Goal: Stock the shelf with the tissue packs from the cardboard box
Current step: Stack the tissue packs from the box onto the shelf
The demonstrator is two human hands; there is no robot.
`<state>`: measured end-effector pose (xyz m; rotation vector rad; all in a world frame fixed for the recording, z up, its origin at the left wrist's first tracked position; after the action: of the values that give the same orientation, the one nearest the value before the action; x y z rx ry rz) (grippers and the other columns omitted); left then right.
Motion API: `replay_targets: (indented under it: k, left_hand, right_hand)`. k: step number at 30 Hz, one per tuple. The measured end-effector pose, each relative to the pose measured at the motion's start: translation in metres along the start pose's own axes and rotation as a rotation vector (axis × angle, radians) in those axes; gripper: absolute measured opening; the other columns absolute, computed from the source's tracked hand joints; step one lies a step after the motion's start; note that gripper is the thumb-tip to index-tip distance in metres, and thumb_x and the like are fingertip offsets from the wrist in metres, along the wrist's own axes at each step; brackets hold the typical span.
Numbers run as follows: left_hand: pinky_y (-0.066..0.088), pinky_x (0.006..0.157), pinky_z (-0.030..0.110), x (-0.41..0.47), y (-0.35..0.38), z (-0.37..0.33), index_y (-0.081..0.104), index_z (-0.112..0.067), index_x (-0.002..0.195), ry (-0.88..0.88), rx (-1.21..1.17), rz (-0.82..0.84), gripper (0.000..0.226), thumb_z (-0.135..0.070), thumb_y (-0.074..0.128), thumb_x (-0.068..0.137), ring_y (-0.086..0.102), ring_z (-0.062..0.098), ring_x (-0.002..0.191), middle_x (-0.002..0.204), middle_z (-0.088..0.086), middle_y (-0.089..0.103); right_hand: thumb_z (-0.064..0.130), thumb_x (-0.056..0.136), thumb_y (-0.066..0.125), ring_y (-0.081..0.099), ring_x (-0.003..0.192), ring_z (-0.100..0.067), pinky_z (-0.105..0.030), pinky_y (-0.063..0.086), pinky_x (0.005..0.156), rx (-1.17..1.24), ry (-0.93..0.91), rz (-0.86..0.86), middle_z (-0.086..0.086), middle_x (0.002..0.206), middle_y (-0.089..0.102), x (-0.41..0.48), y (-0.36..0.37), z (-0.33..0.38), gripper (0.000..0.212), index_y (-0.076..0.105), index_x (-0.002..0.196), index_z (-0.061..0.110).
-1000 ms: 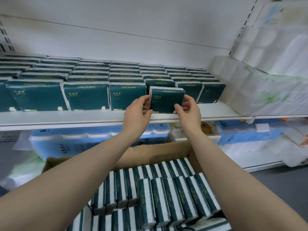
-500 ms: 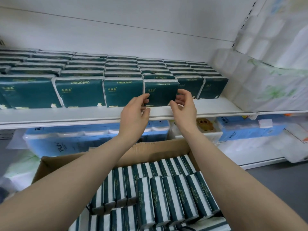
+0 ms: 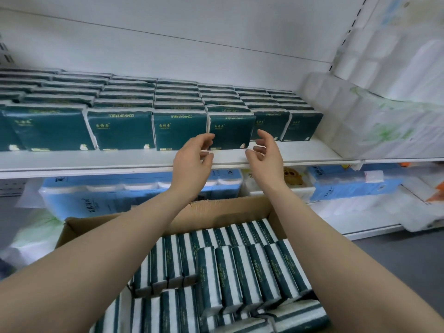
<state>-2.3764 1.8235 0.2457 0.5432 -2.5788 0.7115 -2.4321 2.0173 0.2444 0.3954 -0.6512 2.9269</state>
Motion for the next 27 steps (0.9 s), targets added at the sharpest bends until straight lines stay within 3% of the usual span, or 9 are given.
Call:
replay_targets:
  k: [8,13,18,22,27]
  left_hand:
    - [0.05,0.094,0.023,-0.057,-0.011,-0.005,0.06,-0.02,0.122,0.096,-0.026,0.063,0.039,0.001,0.054,0.09,0.058,0.006,0.105,0.114,-0.007,0.061]
    - [0.047,0.1,0.027,-0.107,0.007,0.028,0.057,-0.022,0.127,-0.058,0.03,0.315,0.044,0.0,0.055,0.089,0.056,0.008,0.111,0.121,-0.005,0.061]
    - [0.039,0.101,0.022,-0.162,0.027,0.072,0.038,-0.016,0.145,-0.27,0.179,0.677,0.066,0.009,0.05,0.085,0.05,0.017,0.126,0.135,0.003,0.054]
    - [0.038,0.103,0.024,-0.188,0.035,0.085,0.03,-0.017,0.149,-0.307,0.202,0.832,0.073,0.009,0.05,0.084,0.045,0.021,0.132,0.145,0.008,0.046]
    - [0.039,0.102,0.026,-0.192,0.036,0.089,0.033,-0.022,0.148,-0.293,0.224,0.836,0.072,0.001,0.059,0.085,0.047,0.022,0.131,0.146,0.008,0.046]
  right_hand:
    - [0.013,0.096,0.061,0.056,0.1,-0.001,-0.01,0.046,0.077,-0.042,0.009,0.049,0.005,0.118,0.059,-0.068,-0.008,-0.009,0.04,0.054,0.133,0.023]
    - [0.016,0.095,0.061,0.059,0.09,-0.004,-0.02,0.049,0.078,-0.074,0.071,0.184,0.003,0.109,0.062,-0.123,0.01,-0.03,0.034,0.058,0.128,0.024]
    - [0.019,0.093,0.064,0.065,0.083,-0.02,-0.047,0.058,0.081,-0.17,0.186,0.345,0.005,0.09,0.063,-0.173,0.036,-0.058,0.017,0.061,0.104,0.031]
    - [0.026,0.09,0.068,0.063,0.086,-0.017,-0.033,0.054,0.081,-0.345,0.207,0.421,0.004,0.088,0.066,-0.195,0.047,-0.07,0.009,0.066,0.098,0.024]
    - [0.043,0.085,0.072,0.061,0.094,-0.018,-0.034,0.052,0.083,-0.53,0.164,0.484,-0.001,0.102,0.063,-0.202,0.053,-0.064,0.032,0.068,0.099,0.015]
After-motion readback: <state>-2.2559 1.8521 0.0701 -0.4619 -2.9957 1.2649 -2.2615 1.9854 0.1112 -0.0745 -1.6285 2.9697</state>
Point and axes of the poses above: each hand's wrist, its own x-axis towards the middle knuckle, its own y-axis out of the palm, z = x × y, the point moved 9 cm from there along x, towards the middle knuckle
